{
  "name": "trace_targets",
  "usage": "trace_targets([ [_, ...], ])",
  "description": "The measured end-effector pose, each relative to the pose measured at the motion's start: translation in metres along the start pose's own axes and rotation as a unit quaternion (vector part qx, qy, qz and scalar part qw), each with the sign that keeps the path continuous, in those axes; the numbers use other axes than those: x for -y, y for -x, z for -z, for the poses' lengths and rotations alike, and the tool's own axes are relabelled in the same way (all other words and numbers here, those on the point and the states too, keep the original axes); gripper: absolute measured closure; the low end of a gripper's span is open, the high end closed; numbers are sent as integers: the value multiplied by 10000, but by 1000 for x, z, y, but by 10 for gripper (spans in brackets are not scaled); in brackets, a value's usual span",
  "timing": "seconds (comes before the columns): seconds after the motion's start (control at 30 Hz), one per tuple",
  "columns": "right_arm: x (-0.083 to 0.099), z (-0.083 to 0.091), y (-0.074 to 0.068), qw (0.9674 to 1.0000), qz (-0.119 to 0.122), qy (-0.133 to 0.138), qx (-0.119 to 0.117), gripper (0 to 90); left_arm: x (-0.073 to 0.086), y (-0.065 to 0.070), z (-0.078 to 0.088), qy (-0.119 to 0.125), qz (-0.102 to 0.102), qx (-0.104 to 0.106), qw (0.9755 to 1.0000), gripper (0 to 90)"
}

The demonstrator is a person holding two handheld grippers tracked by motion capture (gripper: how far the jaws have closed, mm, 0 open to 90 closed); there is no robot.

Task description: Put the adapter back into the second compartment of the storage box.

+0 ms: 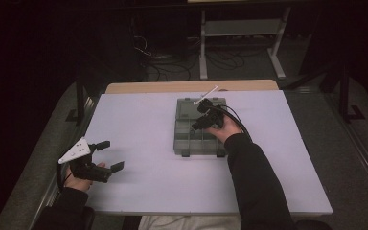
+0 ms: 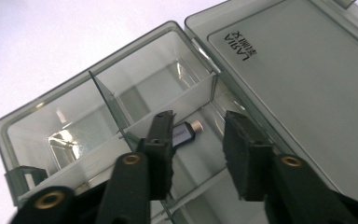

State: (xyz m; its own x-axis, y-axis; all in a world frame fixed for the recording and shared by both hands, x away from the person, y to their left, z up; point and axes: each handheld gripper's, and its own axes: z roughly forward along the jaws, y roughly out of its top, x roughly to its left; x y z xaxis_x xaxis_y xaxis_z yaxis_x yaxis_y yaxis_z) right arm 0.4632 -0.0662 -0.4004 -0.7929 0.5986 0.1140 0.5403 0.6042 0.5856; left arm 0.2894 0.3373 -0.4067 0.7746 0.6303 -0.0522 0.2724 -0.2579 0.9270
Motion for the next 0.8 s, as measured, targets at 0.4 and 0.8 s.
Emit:
trace_targets([
  [0.4,2,20,0,9998,-53,210,52,354,0,0,0,-13,3,3,10000,0],
  [0.8,7,44,1,9986,-126,484,153,196,0,0,0,-11,8,-12,10000,0],
])
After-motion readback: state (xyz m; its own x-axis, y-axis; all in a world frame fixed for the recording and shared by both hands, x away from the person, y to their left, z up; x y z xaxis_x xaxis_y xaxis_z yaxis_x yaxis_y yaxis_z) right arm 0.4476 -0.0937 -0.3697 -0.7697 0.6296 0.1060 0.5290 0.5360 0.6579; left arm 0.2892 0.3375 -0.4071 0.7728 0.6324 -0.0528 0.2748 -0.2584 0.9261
